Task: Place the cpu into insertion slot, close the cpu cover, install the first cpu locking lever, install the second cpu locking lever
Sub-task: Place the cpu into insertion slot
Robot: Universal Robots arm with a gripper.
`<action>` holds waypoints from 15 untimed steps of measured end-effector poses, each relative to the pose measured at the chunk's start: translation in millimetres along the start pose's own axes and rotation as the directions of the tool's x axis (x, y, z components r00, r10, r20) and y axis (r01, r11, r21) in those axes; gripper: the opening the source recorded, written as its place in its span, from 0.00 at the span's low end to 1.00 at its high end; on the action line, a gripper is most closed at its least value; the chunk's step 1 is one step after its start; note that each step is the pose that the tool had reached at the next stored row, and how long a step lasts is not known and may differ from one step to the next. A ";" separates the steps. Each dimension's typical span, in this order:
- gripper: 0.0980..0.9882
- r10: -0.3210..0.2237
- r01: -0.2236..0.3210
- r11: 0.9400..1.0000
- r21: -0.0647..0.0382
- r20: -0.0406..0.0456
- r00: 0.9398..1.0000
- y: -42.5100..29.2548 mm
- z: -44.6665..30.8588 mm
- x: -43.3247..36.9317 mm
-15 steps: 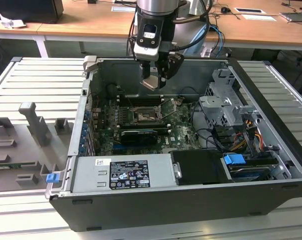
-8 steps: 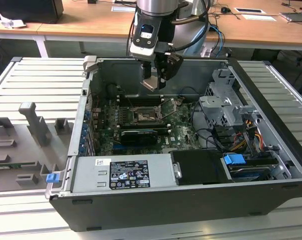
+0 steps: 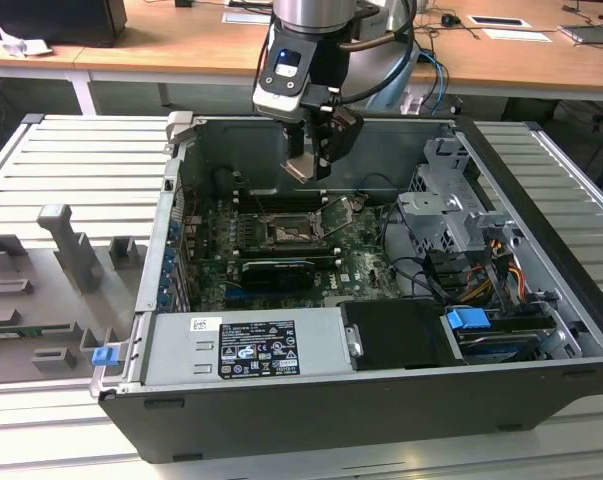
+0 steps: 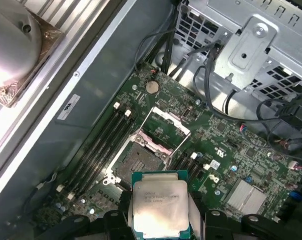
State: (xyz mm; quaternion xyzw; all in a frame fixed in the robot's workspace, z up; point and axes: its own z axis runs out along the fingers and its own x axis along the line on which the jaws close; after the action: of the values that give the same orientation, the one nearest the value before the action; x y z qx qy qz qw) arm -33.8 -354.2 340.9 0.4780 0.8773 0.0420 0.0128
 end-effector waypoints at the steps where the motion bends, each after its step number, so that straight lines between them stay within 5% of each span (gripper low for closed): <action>1: 0.49 0.006 -0.006 1.000 0.000 0.001 1.000 0.0 0.1 0.0; 15: 0.49 0.121 -0.121 0.993 -0.003 0.010 0.993 -0.1 1.7 0.0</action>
State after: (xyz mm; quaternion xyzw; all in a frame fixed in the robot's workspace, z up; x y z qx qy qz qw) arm -33.8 -354.2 339.2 0.5304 0.8466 0.0412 0.0153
